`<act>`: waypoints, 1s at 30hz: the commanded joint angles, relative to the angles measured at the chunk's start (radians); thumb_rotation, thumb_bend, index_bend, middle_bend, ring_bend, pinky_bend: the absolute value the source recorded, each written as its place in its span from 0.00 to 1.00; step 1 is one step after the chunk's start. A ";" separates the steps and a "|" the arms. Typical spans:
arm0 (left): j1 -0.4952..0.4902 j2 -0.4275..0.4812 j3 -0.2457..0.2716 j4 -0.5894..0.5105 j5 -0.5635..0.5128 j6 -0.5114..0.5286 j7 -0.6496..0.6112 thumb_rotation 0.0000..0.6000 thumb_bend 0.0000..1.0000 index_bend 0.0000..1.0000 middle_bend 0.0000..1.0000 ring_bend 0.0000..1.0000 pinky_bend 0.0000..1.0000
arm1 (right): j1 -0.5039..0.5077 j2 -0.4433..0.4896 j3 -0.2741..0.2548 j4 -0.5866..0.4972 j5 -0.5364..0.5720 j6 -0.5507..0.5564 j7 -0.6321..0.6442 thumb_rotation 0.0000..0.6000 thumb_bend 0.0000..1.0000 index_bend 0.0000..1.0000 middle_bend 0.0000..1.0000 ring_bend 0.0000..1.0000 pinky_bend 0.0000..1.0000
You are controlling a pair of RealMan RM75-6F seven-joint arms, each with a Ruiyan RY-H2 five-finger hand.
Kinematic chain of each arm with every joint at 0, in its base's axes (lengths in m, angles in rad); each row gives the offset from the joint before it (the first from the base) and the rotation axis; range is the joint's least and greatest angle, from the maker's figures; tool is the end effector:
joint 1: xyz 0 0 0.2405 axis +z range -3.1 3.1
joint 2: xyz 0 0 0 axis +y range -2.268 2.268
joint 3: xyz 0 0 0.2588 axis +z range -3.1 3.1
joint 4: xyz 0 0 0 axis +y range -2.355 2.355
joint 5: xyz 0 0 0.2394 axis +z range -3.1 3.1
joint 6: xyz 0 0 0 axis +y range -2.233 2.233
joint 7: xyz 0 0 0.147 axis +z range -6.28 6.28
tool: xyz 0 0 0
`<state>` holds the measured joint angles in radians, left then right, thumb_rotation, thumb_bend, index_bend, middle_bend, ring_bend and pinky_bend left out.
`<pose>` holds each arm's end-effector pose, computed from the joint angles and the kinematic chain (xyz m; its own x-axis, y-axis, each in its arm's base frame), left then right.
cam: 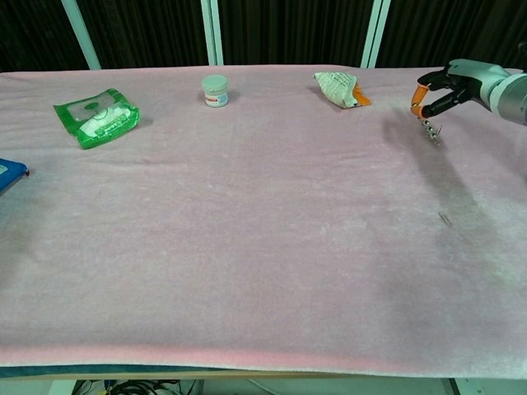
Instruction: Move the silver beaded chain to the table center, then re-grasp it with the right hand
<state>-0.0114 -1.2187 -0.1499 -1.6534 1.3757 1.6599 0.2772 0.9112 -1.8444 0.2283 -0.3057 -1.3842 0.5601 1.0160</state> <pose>-0.3202 0.1797 0.1417 0.5224 -0.1826 0.8329 0.8466 0.2274 -0.4812 -0.2713 -0.5072 0.0026 -0.1263 -0.2549 0.9587 -0.9903 0.0881 -0.1071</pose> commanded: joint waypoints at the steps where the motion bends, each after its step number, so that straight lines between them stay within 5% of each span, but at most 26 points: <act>1: 0.000 0.002 0.002 -0.001 0.003 -0.002 -0.004 1.00 0.30 0.32 0.05 0.00 0.00 | -0.020 0.030 -0.011 -0.051 -0.011 0.043 0.004 1.00 0.40 0.67 0.03 0.04 0.20; 8: -0.002 0.014 0.004 -0.002 0.006 -0.012 -0.029 1.00 0.30 0.32 0.05 0.00 0.00 | -0.088 0.134 -0.038 -0.254 -0.037 0.156 -0.048 1.00 0.40 0.67 0.03 0.04 0.20; 16: 0.002 0.035 0.011 -0.004 0.022 -0.016 -0.074 1.00 0.30 0.32 0.05 0.00 0.00 | -0.222 0.374 -0.017 -0.815 0.090 0.239 -0.361 1.00 0.40 0.67 0.03 0.04 0.20; 20: 0.005 0.043 0.016 -0.007 0.032 -0.016 -0.091 1.00 0.30 0.32 0.05 0.00 0.00 | -0.258 0.433 -0.015 -1.003 0.192 0.264 -0.555 1.00 0.40 0.67 0.03 0.04 0.20; 30: 0.010 0.054 0.019 -0.009 0.038 -0.013 -0.113 1.00 0.30 0.32 0.05 0.00 0.00 | -0.295 0.460 -0.037 -1.200 0.323 0.325 -0.812 1.00 0.40 0.68 0.03 0.04 0.20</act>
<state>-0.0016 -1.1646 -0.1308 -1.6628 1.4135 1.6466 0.1641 0.6336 -1.3992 0.2002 -1.4718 -1.0867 0.8636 0.2459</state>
